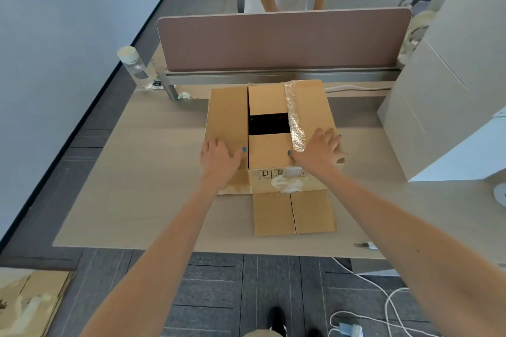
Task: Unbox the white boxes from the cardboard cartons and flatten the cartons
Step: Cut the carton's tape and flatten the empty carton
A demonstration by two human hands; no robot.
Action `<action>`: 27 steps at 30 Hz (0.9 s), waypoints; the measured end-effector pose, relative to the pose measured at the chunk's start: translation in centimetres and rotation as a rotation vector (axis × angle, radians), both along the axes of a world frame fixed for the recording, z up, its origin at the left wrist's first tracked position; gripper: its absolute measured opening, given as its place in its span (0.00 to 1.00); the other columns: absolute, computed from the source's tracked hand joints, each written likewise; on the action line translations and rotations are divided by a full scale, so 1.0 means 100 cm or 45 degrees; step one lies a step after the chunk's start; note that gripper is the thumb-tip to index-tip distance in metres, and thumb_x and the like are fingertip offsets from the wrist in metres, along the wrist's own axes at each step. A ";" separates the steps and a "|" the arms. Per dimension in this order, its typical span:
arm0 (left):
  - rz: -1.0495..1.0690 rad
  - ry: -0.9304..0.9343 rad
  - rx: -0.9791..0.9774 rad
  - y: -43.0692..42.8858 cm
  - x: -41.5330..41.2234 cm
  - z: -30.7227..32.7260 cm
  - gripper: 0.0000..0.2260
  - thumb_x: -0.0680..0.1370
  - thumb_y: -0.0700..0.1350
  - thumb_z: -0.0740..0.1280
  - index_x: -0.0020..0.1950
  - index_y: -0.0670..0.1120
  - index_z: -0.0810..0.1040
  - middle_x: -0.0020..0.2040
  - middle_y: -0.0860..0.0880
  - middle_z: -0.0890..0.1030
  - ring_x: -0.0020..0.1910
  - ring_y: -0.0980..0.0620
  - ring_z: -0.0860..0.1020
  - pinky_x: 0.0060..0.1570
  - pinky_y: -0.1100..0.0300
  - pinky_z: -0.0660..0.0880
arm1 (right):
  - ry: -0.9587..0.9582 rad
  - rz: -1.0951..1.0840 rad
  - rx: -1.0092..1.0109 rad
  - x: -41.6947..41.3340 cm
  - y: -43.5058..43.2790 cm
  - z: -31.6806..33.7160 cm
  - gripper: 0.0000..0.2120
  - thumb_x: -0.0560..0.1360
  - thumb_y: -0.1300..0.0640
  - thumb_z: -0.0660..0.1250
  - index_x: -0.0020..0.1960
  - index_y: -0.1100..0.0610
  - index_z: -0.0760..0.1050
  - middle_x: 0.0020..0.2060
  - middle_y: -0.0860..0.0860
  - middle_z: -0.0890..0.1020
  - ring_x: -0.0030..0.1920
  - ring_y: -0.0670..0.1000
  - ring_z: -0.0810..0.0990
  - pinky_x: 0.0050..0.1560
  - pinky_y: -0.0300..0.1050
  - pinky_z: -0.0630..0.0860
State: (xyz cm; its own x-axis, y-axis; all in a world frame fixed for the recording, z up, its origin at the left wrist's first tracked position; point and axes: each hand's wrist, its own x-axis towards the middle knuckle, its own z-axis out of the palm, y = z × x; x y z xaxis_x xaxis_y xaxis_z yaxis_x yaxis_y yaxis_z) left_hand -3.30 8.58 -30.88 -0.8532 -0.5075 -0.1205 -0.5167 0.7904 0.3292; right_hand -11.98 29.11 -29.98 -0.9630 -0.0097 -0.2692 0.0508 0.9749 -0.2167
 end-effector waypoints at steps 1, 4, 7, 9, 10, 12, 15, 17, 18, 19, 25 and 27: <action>0.004 -0.024 0.075 0.006 -0.003 -0.004 0.32 0.79 0.64 0.60 0.70 0.39 0.68 0.72 0.40 0.66 0.72 0.40 0.63 0.69 0.46 0.64 | 0.010 0.007 0.016 -0.001 0.000 0.000 0.45 0.70 0.37 0.65 0.75 0.59 0.50 0.75 0.59 0.51 0.74 0.64 0.48 0.64 0.71 0.61; -0.027 -0.078 0.203 0.022 -0.010 -0.017 0.38 0.78 0.68 0.59 0.79 0.46 0.52 0.71 0.37 0.65 0.71 0.38 0.63 0.67 0.43 0.65 | 0.035 0.036 0.047 -0.003 0.001 -0.002 0.41 0.67 0.37 0.65 0.71 0.57 0.56 0.71 0.59 0.59 0.71 0.64 0.56 0.58 0.69 0.67; -0.083 -0.034 0.311 0.030 -0.018 -0.030 0.37 0.78 0.68 0.56 0.80 0.55 0.43 0.66 0.34 0.68 0.63 0.35 0.70 0.61 0.44 0.68 | 0.125 0.054 -0.008 -0.004 0.007 -0.002 0.36 0.65 0.39 0.62 0.66 0.57 0.60 0.64 0.58 0.66 0.65 0.64 0.63 0.52 0.63 0.68; -0.137 0.006 0.343 0.031 -0.022 -0.037 0.37 0.76 0.73 0.49 0.80 0.57 0.46 0.67 0.37 0.68 0.54 0.38 0.72 0.53 0.47 0.70 | 0.193 0.051 -0.118 -0.003 0.013 0.000 0.30 0.67 0.42 0.60 0.63 0.57 0.62 0.59 0.56 0.69 0.61 0.62 0.65 0.48 0.60 0.66; -0.143 0.021 0.353 0.031 -0.022 -0.040 0.37 0.76 0.74 0.48 0.80 0.58 0.48 0.65 0.38 0.69 0.50 0.40 0.71 0.50 0.49 0.70 | 0.211 0.049 -0.182 -0.002 0.017 0.001 0.27 0.68 0.42 0.59 0.61 0.57 0.62 0.58 0.56 0.69 0.60 0.61 0.66 0.49 0.59 0.67; -0.076 0.056 0.447 0.033 -0.020 -0.039 0.33 0.78 0.69 0.55 0.79 0.61 0.48 0.56 0.41 0.69 0.46 0.41 0.72 0.47 0.52 0.69 | 0.218 0.044 -0.299 -0.001 0.022 0.005 0.26 0.69 0.42 0.58 0.61 0.57 0.62 0.58 0.55 0.70 0.59 0.60 0.67 0.54 0.62 0.69; -0.040 0.085 0.489 0.033 -0.015 -0.038 0.31 0.79 0.64 0.59 0.78 0.63 0.48 0.54 0.42 0.69 0.45 0.41 0.75 0.45 0.53 0.70 | 0.189 0.041 -0.466 -0.006 0.031 0.013 0.27 0.71 0.41 0.60 0.63 0.57 0.62 0.58 0.56 0.72 0.58 0.60 0.69 0.56 0.62 0.71; -0.057 0.084 0.486 0.032 -0.015 -0.040 0.31 0.80 0.64 0.58 0.78 0.63 0.47 0.57 0.40 0.71 0.46 0.41 0.76 0.46 0.53 0.72 | 0.158 0.036 -0.553 -0.009 0.037 0.017 0.29 0.71 0.40 0.61 0.63 0.57 0.62 0.58 0.56 0.73 0.57 0.59 0.70 0.55 0.60 0.73; -0.064 0.081 0.484 0.034 -0.016 -0.040 0.31 0.80 0.64 0.58 0.78 0.63 0.47 0.58 0.39 0.71 0.47 0.40 0.77 0.46 0.52 0.72 | 0.154 0.050 -0.530 -0.010 0.039 0.017 0.29 0.71 0.40 0.61 0.63 0.57 0.62 0.58 0.56 0.73 0.57 0.59 0.70 0.55 0.59 0.73; -0.059 0.063 0.482 0.035 -0.018 -0.039 0.31 0.80 0.64 0.57 0.78 0.63 0.46 0.60 0.38 0.71 0.48 0.40 0.77 0.48 0.51 0.73 | 0.143 0.070 -0.456 -0.010 0.038 0.015 0.30 0.70 0.39 0.61 0.64 0.58 0.62 0.59 0.56 0.72 0.58 0.60 0.70 0.56 0.60 0.72; -0.021 0.093 0.460 0.035 -0.025 -0.041 0.31 0.79 0.64 0.58 0.78 0.61 0.47 0.67 0.35 0.65 0.67 0.36 0.66 0.64 0.41 0.67 | 0.152 0.229 0.055 -0.009 0.017 -0.011 0.38 0.73 0.37 0.59 0.73 0.60 0.56 0.75 0.59 0.56 0.75 0.63 0.51 0.70 0.68 0.53; 0.000 0.109 0.368 0.037 -0.026 -0.040 0.31 0.79 0.63 0.58 0.78 0.59 0.49 0.70 0.36 0.62 0.70 0.37 0.62 0.68 0.40 0.62 | 0.185 0.274 0.065 -0.014 0.013 -0.016 0.40 0.74 0.35 0.59 0.74 0.60 0.55 0.77 0.58 0.53 0.77 0.61 0.48 0.72 0.67 0.49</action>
State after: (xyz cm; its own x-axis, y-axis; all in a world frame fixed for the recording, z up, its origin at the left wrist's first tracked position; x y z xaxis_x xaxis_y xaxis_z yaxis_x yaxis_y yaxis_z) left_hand -5.95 12.24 -34.90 -0.8664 -0.4628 -0.1877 -0.4775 0.6574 0.5829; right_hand -13.41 30.43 -31.58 -0.9688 -0.2088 -0.1339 -0.1873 0.9697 -0.1570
